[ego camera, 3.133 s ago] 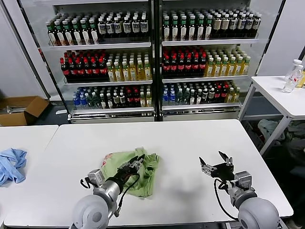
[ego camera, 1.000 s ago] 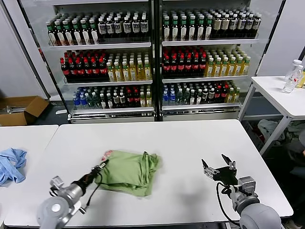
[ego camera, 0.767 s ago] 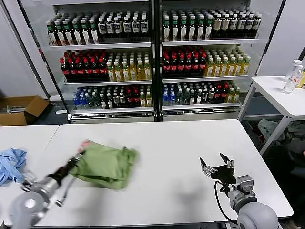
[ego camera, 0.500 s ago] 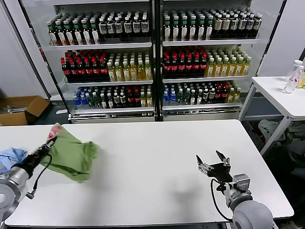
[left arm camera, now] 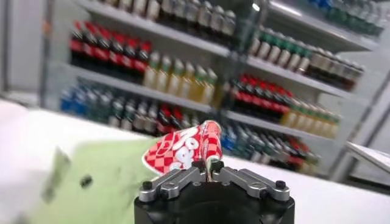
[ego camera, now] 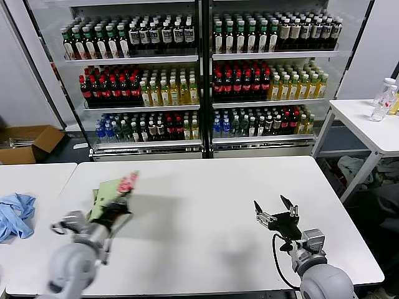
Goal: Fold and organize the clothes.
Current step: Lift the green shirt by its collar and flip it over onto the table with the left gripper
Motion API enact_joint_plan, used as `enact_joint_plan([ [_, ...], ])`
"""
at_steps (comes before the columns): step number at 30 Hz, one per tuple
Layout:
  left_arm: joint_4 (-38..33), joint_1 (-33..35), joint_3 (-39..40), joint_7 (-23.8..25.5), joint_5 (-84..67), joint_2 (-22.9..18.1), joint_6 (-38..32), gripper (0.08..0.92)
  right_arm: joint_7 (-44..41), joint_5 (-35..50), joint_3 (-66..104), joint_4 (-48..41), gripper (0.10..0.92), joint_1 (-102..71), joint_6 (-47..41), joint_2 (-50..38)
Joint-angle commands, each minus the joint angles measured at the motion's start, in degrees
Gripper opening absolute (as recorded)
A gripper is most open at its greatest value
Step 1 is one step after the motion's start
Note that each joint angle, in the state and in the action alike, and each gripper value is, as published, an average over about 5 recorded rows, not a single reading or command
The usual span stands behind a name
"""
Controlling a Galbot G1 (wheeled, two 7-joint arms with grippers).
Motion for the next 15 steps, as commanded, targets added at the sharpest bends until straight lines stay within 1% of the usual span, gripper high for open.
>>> enact_joint_plan([
  [1,9.39,-9.98,24.10,-5.71,5.72,-13.03,-2.60,0.102,-0.05,-1.22,1.35,0.32,0.823,-0.62,0.03,0.56],
  [5,12.66,-10.70,26.03,-4.00,10.19,-13.33,-3.94,0.102,-0.17,-0.79,1.23,0.06,0.823,-0.01,0.01,0.33],
  [7,12.56,-10.36,26.47,-2.79,13.04,-13.26,-5.66,0.104,-0.08,-0.37,0.50,-0.24,0.823,0.84,-0.03,0.26],
  [9,11.88,-9.67,26.59,-2.05,15.57,-12.80,-8.56,0.125,0.24,0.38,-1.15,-0.97,0.823,2.35,-0.17,0.24],
  [12,9.06,-7.45,24.96,-1.59,17.13,-11.26,-11.94,0.197,1.94,2.41,-5.88,-2.91,0.823,6.01,-0.32,0.62],
  [15,3.50,-3.49,21.53,-0.94,17.58,-9.04,-14.67,0.283,4.19,4.65,-12.23,-5.90,0.823,10.83,-0.55,1.88],
])
